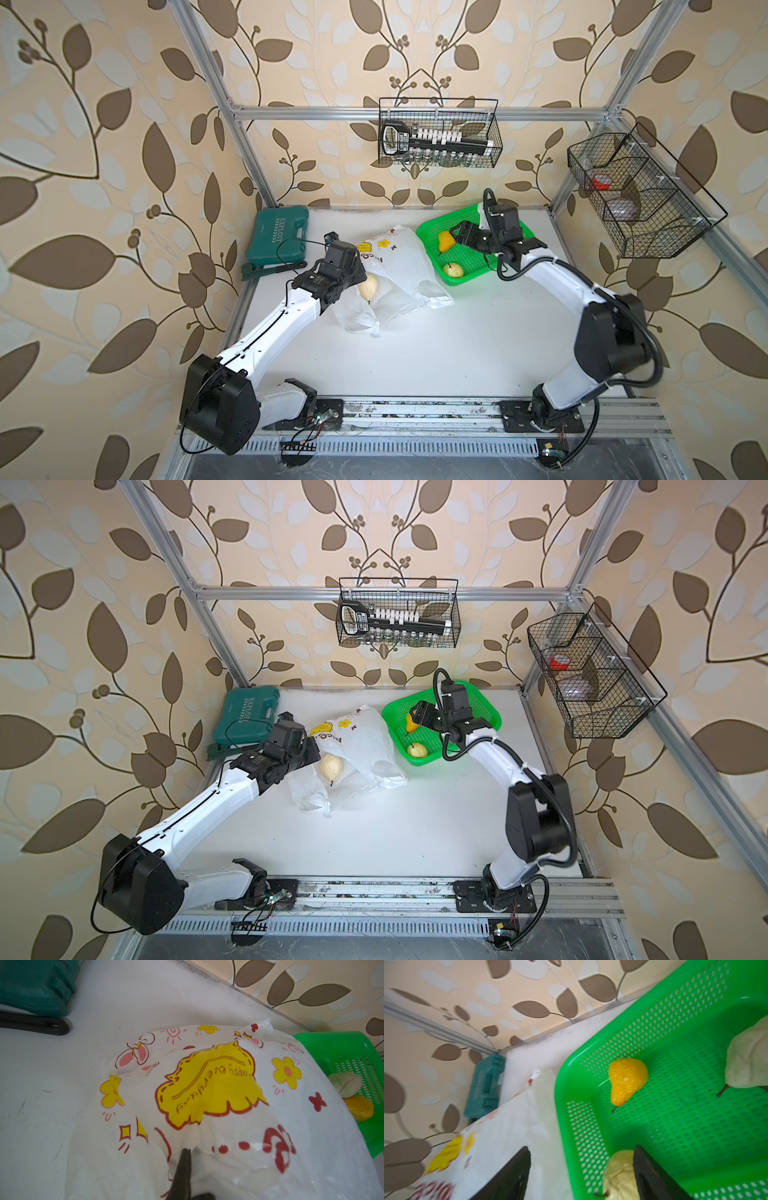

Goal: Place the pears into plastic bags & tie knots
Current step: Pick up the pear from the basket.

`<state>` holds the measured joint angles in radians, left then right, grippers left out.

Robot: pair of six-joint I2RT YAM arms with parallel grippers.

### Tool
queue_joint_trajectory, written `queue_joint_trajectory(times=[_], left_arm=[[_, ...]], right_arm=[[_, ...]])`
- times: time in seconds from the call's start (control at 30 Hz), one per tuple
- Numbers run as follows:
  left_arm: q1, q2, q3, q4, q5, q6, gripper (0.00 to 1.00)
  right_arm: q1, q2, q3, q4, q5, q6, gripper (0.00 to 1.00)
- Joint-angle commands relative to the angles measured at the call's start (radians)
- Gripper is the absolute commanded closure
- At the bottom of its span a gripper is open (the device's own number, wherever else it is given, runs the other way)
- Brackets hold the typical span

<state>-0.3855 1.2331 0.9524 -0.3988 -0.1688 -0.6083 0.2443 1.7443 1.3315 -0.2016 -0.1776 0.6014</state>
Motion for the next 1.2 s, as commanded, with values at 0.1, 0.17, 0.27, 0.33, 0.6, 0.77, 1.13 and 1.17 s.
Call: queue_joint_trajectory(times=[0.1,0.17,0.27,0.33,0.6,0.77,1.13,1.17], left_arm=[[-0.003,-0.035,0.021,-0.012,-0.002,0.006,1.00],[-0.003,-0.034,0.019,-0.009,0.002,0.003,1.00],[-0.003,-0.026,0.016,-0.009,0.006,-0.004,1.00],[-0.003,-0.019,0.014,-0.006,0.010,-0.006,1.00],[-0.003,-0.003,0.013,0.004,0.011,-0.008,1.00],[-0.003,-0.001,0.009,0.006,0.011,-0.007,1.00],[-0.003,0.000,0.017,0.010,0.018,0.011,1.00],[-0.003,-0.001,0.019,0.010,0.022,0.015,1.00]], right_arm=[[-0.003,0.337,0.313,-0.159,0.096,0.005,0.15],[-0.005,0.422,0.390,-0.175,0.094,0.003,0.14],[-0.004,0.510,0.465,-0.189,0.080,0.016,0.14],[-0.005,0.554,0.493,-0.185,0.068,0.032,0.15],[-0.006,0.635,0.551,-0.170,0.029,0.057,0.37],[-0.016,0.523,0.448,-0.093,0.021,0.047,0.58],[0.018,-0.114,-0.036,0.085,-0.025,0.048,0.58],[0.038,-0.187,-0.086,0.089,-0.034,0.045,0.58]])
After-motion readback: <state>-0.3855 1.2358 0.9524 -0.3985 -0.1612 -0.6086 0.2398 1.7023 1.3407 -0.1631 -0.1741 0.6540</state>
